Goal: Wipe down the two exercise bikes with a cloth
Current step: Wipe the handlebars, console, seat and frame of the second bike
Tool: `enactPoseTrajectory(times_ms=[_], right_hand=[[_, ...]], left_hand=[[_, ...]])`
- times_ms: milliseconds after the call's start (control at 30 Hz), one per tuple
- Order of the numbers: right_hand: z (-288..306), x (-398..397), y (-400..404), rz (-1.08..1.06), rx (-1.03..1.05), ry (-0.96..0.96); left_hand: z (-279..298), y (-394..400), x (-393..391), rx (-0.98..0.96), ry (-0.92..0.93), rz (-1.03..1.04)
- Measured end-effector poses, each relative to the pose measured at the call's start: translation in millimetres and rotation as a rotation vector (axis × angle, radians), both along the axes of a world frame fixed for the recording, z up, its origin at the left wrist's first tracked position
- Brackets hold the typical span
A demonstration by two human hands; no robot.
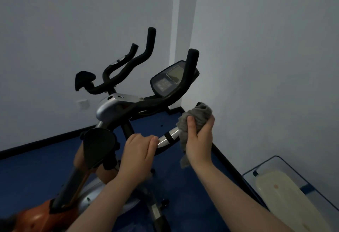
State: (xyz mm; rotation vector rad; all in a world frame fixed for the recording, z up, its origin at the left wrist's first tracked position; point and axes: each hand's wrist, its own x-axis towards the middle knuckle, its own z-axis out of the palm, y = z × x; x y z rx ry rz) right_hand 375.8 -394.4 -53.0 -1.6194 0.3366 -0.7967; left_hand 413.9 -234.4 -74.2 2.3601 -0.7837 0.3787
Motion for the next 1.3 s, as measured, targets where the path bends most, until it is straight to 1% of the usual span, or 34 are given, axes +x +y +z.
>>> enactPoseTrajectory(times_ms=[67, 100, 133, 200, 233, 300, 367, 433, 467, 567, 633, 733, 833, 867, 933, 1000, 1067, 1133, 1200, 1233, 1300], right_hand=[[-2.2, -3.6, 2.9, -0.07, -0.133, -0.075], [-5.1, -4.7, 2.8, -0.107, -0.241, -0.112], [-8.1, -4.9, 0.1, -0.143, -0.388, -0.131], [-9.1, -3.6, -11.4, -0.216, -0.711, -0.106], [-9.1, -4.1, -17.9, -0.238, -0.816, -0.081], [-8.9, -7.0, -29.3, -0.219, -0.983, -0.061], [-8.2, -8.3, -32.1, -0.138, -1.181, -0.089], [-4.4, -6.2, -26.1, -0.059, -1.279, -0.104], [-0.7, -5.1, -21.3, -0.045, -1.291, -0.089], [10.8, -4.0, 3.7, -0.001, -1.356, -0.016], [12.9, -6.0, 30.8, 0.096, -1.461, 0.06], [12.5, -10.1, 60.5, 0.242, -1.577, 0.2], [19.6, -5.3, 63.6, 0.292, -1.595, 0.365], [25.2, -2.8, 66.1, 0.298, -1.597, 0.427], [29.9, 8.6, 79.2, 0.373, -1.574, 0.521], [28.7, 24.8, 91.5, 0.402, -1.468, 0.54], [25.5, 34.6, 94.0, 0.378, -1.432, 0.547], [23.4, 33.8, 91.5, 0.37, -1.395, 0.582], [21.4, 27.5, 87.2, 0.368, -1.351, 0.597], [22.1, 26.0, 85.3, 0.378, -1.31, 0.589], [27.6, 28.1, 84.9, 0.396, -1.197, 0.611]], left_hand=[[-0.3, -0.2, -0.1, -0.013, 0.02, 0.003], [0.8, -0.5, -0.7, -0.015, 0.027, 0.005], [2.2, -0.8, -1.9, -0.012, 0.031, 0.007], [4.0, -1.2, -3.2, -0.001, 0.03, 0.007], [3.9, -1.1, -3.2, 0.002, 0.034, 0.003], [3.7, -0.2, -2.2, 0.006, 0.056, -0.006], [5.5, 1.9, -1.3, -0.036, 0.103, -0.02], [10.4, 7.9, -4.3, -0.083, 0.159, -0.043], [13.2, 13.3, -6.4, -0.093, 0.132, -0.035], [24.7, 37.0, -8.8, -0.069, -0.084, 0.032], [33.0, 53.4, -2.0, -0.045, -0.144, 0.104], [34.9, 71.0, 16.0, -0.056, -0.091, 0.249], [26.9, 78.6, 21.6, -0.142, 0.061, 0.353], [23.8, 78.6, 20.6, -0.185, 0.088, 0.374], [18.8, 77.5, 17.7, -0.221, 0.077, 0.398], [17.5, 78.3, 15.4, -0.327, 0.108, 0.418], [17.8, 82.8, 14.5, -0.417, 0.182, 0.415], [16.1, 91.4, 11.9, -0.413, 0.214, 0.373], [16.2, 101.1, 13.1, -0.383, 0.198, 0.322], [17.9, 106.0, 16.7, -0.374, 0.2, 0.306], [19.5, 117.3, 30.2, -0.412, 0.262, 0.277]])
